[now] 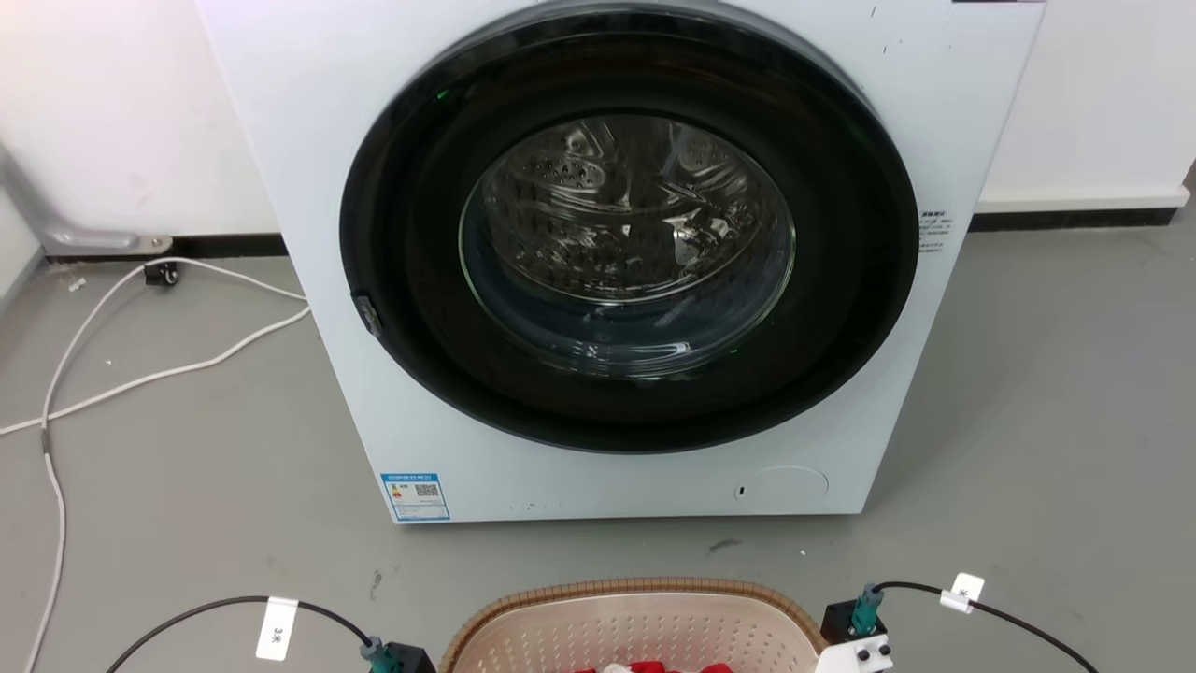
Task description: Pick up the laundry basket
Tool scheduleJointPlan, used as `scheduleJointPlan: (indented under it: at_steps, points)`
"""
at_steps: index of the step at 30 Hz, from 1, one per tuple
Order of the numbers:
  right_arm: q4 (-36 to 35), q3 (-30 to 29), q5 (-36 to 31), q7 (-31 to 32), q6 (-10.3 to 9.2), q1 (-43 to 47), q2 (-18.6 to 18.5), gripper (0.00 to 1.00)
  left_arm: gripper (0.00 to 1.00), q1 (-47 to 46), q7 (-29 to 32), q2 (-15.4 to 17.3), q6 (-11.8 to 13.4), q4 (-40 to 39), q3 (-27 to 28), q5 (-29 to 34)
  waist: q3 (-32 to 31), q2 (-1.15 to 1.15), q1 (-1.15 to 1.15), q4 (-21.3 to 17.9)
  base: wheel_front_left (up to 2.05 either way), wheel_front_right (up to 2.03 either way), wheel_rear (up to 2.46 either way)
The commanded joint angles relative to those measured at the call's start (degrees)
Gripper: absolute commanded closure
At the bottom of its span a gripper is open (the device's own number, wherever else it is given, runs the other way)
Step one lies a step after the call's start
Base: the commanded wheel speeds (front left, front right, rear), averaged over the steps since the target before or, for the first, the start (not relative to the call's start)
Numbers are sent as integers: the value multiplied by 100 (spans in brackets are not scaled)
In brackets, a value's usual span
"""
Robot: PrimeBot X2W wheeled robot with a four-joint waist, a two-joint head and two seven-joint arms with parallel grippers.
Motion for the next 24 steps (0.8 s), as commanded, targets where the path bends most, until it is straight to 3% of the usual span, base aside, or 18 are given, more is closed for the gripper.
scheduleJointPlan:
  at_steps: [1, 24]
  points:
    - [-12, 75, -5, 10, 14, 100, -89, 100, 100, 59, -11, 67, -29, -22, -4, 0, -58, 0, 2, 5, 0, 0, 0]
    - [-98, 440, 363, 88, 15, 27, -113, 100, 100, 142, 169, -50, -43, -30, -18, -51, -98, 0, 2, 23, 0, 0, 0]
